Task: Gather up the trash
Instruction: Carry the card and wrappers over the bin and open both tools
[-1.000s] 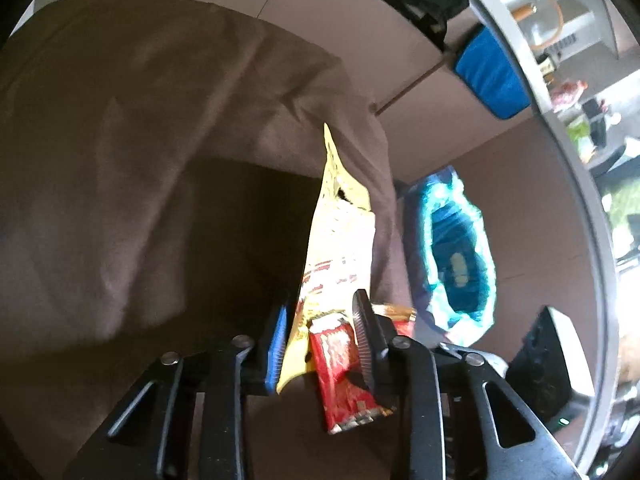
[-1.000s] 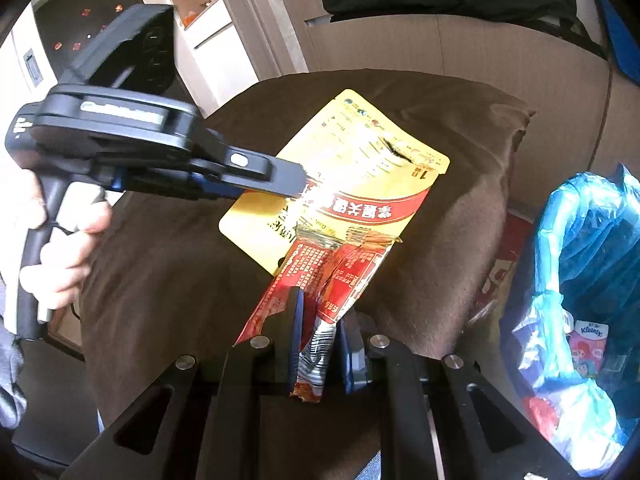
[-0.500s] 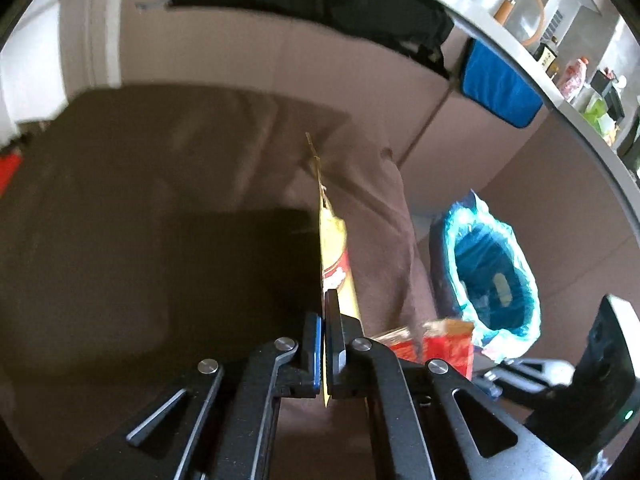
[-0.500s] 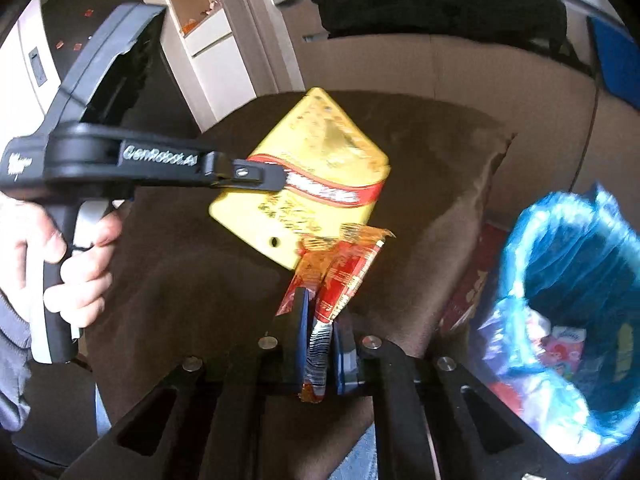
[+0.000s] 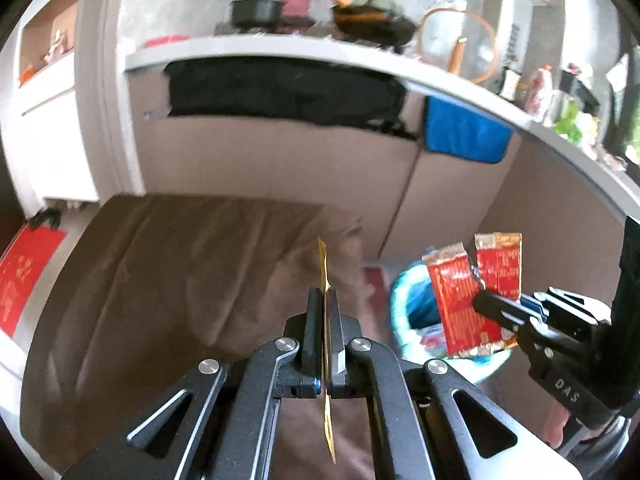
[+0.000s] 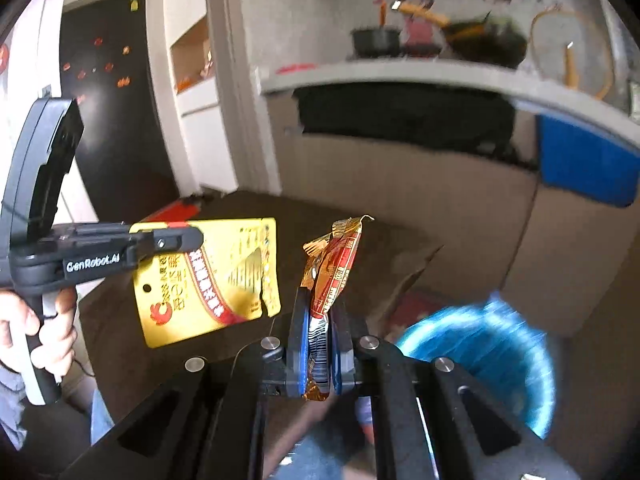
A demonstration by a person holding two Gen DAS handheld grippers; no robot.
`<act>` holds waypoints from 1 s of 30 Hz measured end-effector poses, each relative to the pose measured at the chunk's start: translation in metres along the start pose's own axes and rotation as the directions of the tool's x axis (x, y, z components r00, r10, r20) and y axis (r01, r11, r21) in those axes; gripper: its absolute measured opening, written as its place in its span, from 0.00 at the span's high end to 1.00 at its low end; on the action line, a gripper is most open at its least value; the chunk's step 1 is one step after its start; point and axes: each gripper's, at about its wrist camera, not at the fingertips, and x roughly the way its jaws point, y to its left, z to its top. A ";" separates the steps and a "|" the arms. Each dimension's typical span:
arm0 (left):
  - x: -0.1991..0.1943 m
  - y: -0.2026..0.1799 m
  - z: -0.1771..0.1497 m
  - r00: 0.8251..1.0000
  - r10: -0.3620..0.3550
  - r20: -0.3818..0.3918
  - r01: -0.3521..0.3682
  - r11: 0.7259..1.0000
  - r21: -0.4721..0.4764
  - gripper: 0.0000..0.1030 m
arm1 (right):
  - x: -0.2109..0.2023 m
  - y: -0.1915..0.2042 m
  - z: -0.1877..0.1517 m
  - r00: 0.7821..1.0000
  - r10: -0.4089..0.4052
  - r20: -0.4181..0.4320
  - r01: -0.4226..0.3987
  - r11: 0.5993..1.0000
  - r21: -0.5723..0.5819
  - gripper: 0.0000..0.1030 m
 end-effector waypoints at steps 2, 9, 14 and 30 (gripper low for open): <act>-0.004 -0.023 0.007 0.999 -0.013 0.032 0.012 0.999 0.031 1.00 | -0.017 -0.012 0.004 0.999 -0.037 0.023 0.037 0.999 0.003 0.92; -0.001 -0.101 0.025 0.990 -0.093 0.104 0.080 0.989 0.122 1.00 | -0.059 -0.070 -0.010 0.986 -0.161 0.049 0.158 0.986 0.057 0.92; 0.027 -0.146 0.022 0.983 -0.144 0.112 0.128 0.982 0.140 1.00 | -0.071 -0.109 -0.028 0.974 -0.223 0.031 0.218 0.970 0.111 0.92; 0.145 -0.147 -0.041 0.990 -0.138 -0.008 0.137 0.990 -0.035 1.00 | 0.003 -0.168 -0.084 0.969 -0.201 -0.147 0.227 0.955 0.193 0.92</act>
